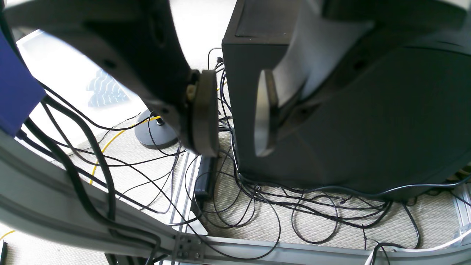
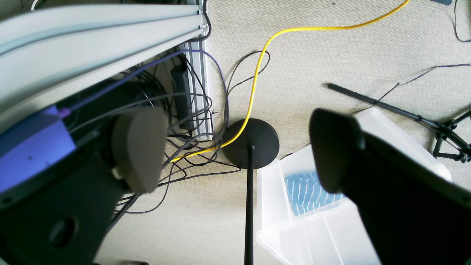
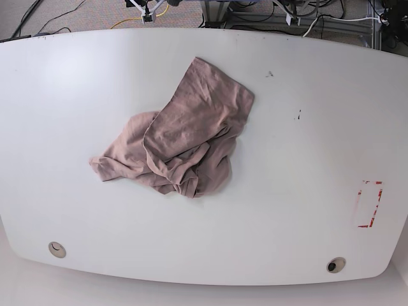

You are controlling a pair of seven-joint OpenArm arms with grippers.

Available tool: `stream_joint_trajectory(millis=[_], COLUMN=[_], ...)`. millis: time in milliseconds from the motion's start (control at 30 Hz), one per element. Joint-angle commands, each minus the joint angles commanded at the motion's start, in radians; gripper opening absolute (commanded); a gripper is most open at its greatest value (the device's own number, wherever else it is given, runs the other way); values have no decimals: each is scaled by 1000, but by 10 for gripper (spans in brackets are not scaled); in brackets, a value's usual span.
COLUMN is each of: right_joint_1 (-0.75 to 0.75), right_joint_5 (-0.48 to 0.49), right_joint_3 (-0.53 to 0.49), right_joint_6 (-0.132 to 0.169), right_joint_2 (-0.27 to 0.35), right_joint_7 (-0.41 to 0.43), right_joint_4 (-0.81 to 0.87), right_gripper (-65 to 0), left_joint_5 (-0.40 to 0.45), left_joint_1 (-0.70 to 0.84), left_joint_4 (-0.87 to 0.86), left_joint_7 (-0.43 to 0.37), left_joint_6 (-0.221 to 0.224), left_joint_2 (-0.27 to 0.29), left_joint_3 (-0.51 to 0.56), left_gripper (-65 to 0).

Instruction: Layout the t-shirt on the table in an organized manner, then fold the t-shirt properly

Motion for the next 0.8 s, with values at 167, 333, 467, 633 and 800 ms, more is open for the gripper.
stream_joint_trajectory(millis=[167, 333, 467, 633, 800], right_joint_1=[7, 11, 10, 9, 12], right_joint_5=[-1, -3, -4, 7, 7], right_joint_3=[2, 0, 1, 3, 2], right_joint_6=[-1, -3, -4, 1, 7], right_joint_2=[0, -2, -2, -3, -3], right_joint_7=[8, 12, 17, 16, 15], right_joint_4=[-25, -42, -45, -37, -41], right_gripper=[-106, -139, -180, -248, -293], left_joint_5=[2, 2, 1, -6, -7], left_joint_1=[-9, -14, -12, 0, 0], left_joint_4=[-8, -6, -5, 1, 1], left_joint_7=[-5, -11, -17, -25, -26], left_joint_6=[-1, -2, -2, -15, -14], left_joint_2=[0, 1, 2, 4, 4], left_joint_3=[-2, 2, 2, 1, 0], left_gripper=[-490, -490, -490, -487, -487])
